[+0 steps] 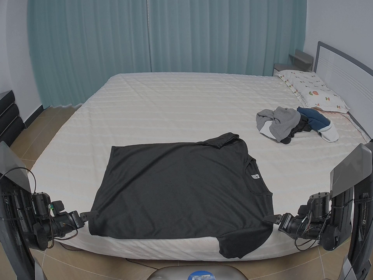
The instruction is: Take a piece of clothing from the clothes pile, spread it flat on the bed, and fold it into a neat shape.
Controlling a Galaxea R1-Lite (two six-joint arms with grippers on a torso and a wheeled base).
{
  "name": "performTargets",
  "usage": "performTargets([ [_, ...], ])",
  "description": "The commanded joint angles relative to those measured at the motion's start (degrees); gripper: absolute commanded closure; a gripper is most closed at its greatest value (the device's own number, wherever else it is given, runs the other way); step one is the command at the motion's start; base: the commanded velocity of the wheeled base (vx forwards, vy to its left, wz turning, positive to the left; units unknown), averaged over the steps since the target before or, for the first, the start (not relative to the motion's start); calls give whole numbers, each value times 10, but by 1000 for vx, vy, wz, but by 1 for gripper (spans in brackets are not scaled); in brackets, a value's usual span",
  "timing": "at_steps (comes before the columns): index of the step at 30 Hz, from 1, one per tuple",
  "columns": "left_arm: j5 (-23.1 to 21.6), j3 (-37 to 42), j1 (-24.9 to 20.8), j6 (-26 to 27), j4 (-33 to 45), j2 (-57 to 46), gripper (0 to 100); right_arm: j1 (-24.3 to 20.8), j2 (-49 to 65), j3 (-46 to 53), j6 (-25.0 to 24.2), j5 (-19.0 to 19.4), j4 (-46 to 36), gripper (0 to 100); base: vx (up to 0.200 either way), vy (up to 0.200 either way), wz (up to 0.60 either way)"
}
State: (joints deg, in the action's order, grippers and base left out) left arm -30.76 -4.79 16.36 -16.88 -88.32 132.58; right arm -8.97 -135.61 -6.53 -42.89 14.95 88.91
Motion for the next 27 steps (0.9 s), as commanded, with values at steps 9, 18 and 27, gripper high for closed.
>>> performTargets([
  [9,-27,-264,24,-69,494,-260,0,0,-1,2,0,1,7,0,0,0,0],
  [18,-142,-312,86,280,788,-167,0,-5,2,3,0,0,7,0,0,0,0],
  [27,-127,-303,57,319,774,-109,0,-3,-1,6,0,-1,7,0,0,0,0],
])
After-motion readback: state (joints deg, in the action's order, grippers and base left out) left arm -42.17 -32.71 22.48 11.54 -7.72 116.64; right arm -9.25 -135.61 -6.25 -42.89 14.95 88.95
